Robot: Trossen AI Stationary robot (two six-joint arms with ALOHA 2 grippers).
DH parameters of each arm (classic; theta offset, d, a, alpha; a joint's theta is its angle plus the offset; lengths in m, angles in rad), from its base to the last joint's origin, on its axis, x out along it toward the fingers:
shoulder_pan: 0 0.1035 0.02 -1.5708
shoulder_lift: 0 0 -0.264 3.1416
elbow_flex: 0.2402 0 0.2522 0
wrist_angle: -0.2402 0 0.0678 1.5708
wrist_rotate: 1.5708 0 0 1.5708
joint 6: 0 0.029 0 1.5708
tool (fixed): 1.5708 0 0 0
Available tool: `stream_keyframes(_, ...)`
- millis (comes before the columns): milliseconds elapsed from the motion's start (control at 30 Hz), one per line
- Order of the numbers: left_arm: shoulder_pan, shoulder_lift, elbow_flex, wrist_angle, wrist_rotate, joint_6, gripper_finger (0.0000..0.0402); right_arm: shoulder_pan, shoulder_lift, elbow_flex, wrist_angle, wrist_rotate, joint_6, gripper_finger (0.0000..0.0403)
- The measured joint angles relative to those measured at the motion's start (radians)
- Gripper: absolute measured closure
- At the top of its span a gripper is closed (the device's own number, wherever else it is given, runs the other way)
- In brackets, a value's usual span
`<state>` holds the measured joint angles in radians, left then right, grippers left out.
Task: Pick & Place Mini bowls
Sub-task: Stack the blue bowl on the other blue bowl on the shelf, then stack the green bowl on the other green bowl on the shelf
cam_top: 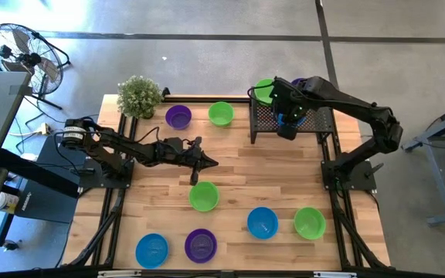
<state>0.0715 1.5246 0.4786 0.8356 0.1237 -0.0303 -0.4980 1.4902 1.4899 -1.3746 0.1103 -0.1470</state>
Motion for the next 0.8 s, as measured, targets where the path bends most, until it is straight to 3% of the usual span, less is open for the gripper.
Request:
stream_keyframes(267, 0.0, 0.0, 0.0, 0.0, 0.0, 0.0, 0.0401, 0.0, -0.001, 0.0, 0.0, 0.012, 0.016, 0.0321)
stream_keyframes(400, 0.0, 0.0, 0.0, 0.0, 0.0, 0.0, 0.0401, 0.0, -0.008, 0.0, 0.0, 0.009, 0.019, 0.0309)
stream_keyframes(800, 0.0, 0.0, 0.0, 0.0, 0.0, 0.0, 0.0401, 0.003, -0.013, 0.0, 0.03, -0.02, 0.008, 0.0399)
